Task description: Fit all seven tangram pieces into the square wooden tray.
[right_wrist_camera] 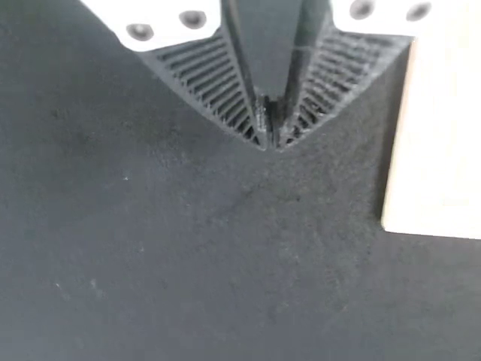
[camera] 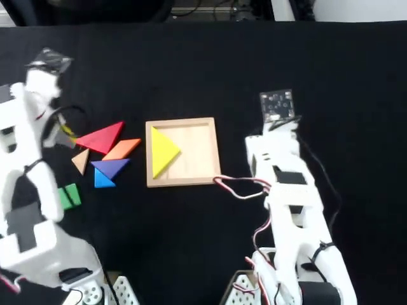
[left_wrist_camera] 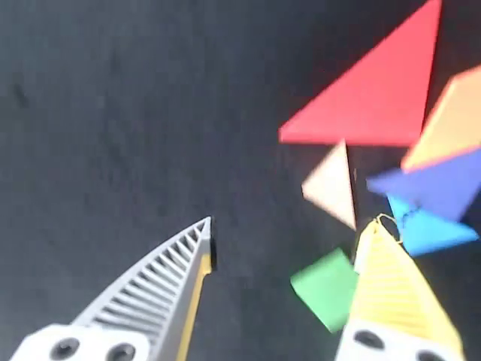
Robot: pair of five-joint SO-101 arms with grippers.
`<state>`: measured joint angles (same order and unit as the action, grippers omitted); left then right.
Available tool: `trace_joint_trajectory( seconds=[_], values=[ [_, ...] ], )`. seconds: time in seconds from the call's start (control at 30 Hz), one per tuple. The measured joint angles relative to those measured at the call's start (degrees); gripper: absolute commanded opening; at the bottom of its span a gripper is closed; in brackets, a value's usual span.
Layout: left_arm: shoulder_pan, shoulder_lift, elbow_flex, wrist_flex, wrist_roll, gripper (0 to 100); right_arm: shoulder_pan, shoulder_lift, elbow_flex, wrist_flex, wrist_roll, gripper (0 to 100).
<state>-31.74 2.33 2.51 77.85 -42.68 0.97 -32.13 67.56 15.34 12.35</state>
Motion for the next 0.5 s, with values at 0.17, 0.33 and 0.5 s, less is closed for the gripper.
trace_joint_trajectory(
  seconds=[0.17,0.33,0.5],
  values=[
    [-15.03,-11.25,12.40,-2.37,5.45,30,-8.88,0.00,-6.86,14.86,2.99,20.0],
    [-25.85,-17.67,30.24,-11.87,11.43,30,-23.30,3.78,-21.01,27.34,7.91,17.8],
    [-30.15,-18.46,44.22,-19.25,16.53,30,-32.09,15.03,-34.81,30.51,11.52,17.8]
  ],
)
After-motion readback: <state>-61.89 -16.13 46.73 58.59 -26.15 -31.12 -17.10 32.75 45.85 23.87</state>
